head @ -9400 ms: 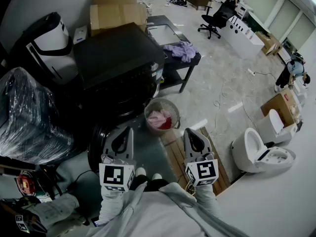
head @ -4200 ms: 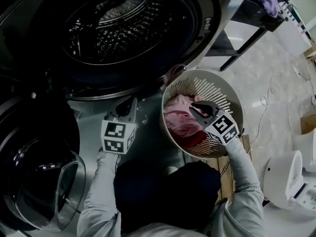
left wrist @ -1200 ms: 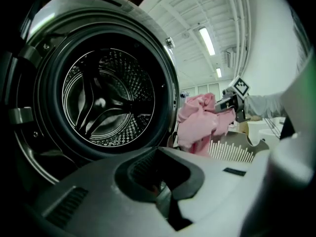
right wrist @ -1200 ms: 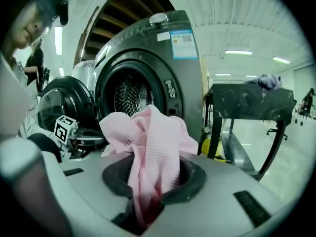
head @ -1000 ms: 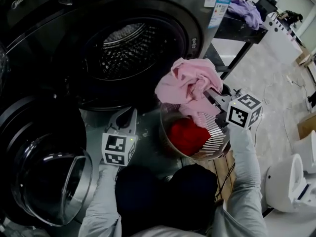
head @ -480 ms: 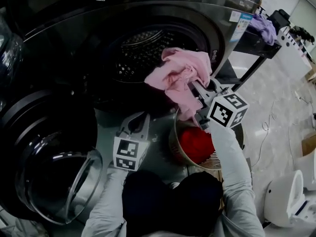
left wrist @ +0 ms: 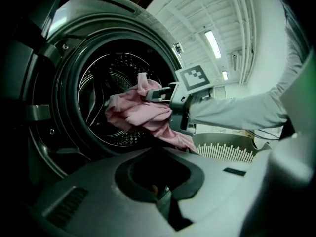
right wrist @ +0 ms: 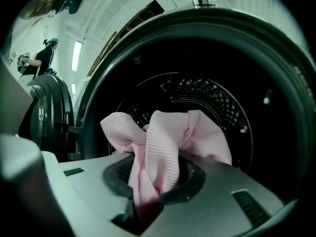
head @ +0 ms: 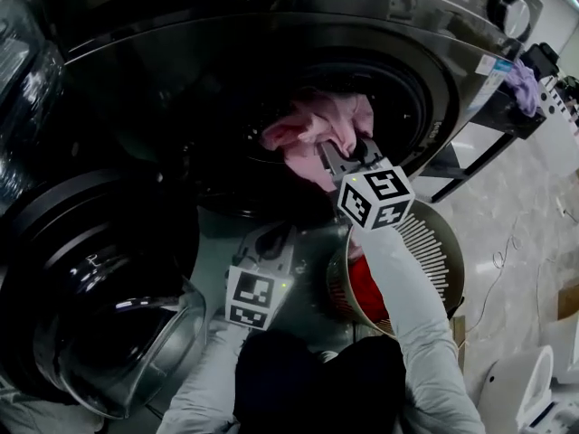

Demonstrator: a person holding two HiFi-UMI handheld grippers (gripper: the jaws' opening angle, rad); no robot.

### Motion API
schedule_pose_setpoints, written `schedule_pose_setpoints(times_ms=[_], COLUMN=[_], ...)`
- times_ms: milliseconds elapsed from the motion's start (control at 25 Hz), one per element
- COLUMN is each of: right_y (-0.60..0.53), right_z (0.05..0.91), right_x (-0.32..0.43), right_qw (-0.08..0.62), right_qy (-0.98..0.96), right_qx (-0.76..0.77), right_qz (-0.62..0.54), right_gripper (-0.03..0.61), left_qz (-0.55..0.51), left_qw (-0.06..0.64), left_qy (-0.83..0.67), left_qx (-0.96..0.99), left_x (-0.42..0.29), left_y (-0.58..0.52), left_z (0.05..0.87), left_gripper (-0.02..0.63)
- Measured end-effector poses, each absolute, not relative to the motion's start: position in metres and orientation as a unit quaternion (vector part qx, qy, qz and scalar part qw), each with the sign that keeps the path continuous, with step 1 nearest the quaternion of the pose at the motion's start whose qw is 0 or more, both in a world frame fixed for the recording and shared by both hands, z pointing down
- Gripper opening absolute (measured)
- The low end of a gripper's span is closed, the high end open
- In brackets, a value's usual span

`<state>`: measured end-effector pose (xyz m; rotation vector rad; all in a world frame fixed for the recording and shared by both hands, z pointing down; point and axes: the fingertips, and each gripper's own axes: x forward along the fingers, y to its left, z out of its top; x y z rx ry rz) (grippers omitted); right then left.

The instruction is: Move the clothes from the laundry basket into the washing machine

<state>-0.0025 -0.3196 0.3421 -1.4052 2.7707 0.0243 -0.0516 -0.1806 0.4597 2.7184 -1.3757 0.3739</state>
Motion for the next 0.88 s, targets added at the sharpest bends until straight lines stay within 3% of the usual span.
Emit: schedule_pose_setpoints(times_ms=[360,520,600,680,880], right_y=[-0.391,-0.404,-0.406,-0.406,-0.392], right_z=[0.343,0.376,0.399,0.411,0.417], right_x=[-0.063,-0.070,-0.070,-0.072,-0.067], right_qw=[0.010,-0.035,-0.078,-0.107,-0.139], right_qy=[0.891,0.891,0.892,0.893,0.891], right_qx=[-0.447,-0.445,-0.441,-0.434,-0.431], right_qz=[0.075,0.082,0.069,0.050,0.039], right_gripper=[0.101,0.108,0.142,0.223,0.265], left_qz=[0.120,0.123,0.122,0.120,0.123], left_qw=[0.037,0.030,0.031,0.031,0.020], left_qy=[-0.465,-0.464,-0.465,-0.467,-0.462], left_qx=[0.876,0.877,0.876,0.876,0.878], left_x=[-0.062,-0.061,-0.062,-0.062,-0.058], left_y=[-0.185,-0.182,-0.182,-0.182,-0.179], left_z=[0.460,0.457,0.456,0.455,0.451], left_gripper=[0.018,0.018,0.020,0.020,0.018])
